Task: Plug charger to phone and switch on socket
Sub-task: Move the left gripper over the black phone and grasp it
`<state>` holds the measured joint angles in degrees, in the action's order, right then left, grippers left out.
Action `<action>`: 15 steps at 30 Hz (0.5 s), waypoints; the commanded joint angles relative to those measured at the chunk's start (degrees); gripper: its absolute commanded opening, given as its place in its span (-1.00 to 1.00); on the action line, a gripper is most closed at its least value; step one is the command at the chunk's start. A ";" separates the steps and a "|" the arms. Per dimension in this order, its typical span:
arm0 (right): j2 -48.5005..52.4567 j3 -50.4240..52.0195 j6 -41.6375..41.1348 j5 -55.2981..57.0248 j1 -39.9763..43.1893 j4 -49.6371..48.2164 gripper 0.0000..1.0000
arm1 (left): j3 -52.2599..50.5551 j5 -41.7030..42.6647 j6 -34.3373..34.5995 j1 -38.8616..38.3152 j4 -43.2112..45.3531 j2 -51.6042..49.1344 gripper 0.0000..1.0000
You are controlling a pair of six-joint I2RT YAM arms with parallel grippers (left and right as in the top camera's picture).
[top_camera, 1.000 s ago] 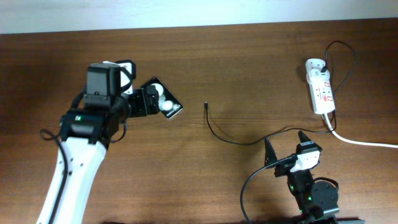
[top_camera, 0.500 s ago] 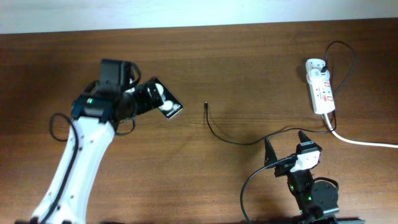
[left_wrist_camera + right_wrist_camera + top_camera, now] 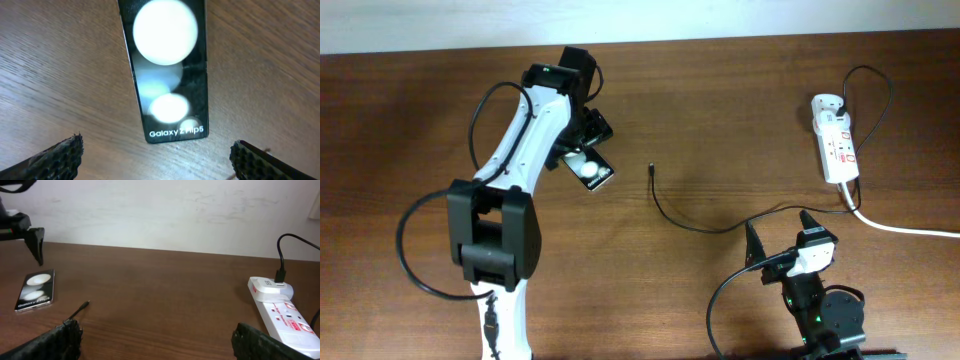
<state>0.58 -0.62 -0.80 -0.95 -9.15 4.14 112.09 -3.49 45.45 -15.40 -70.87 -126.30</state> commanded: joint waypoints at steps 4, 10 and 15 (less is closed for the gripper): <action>-0.37 0.31 0.37 -0.33 0.17 0.15 0.97 | 1.31 1.16 2.78 0.85 4.28 -6.05 0.98; -0.37 0.31 0.37 -0.33 0.17 0.15 0.97 | 1.31 1.11 2.73 1.49 6.16 -9.70 0.98; -0.37 0.31 0.37 -0.33 0.17 0.15 0.97 | 1.31 1.62 2.73 1.57 6.29 -12.61 0.98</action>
<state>0.58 -0.62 -0.78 -0.95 -9.15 4.14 112.46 -2.74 47.64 -14.17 -64.38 -135.79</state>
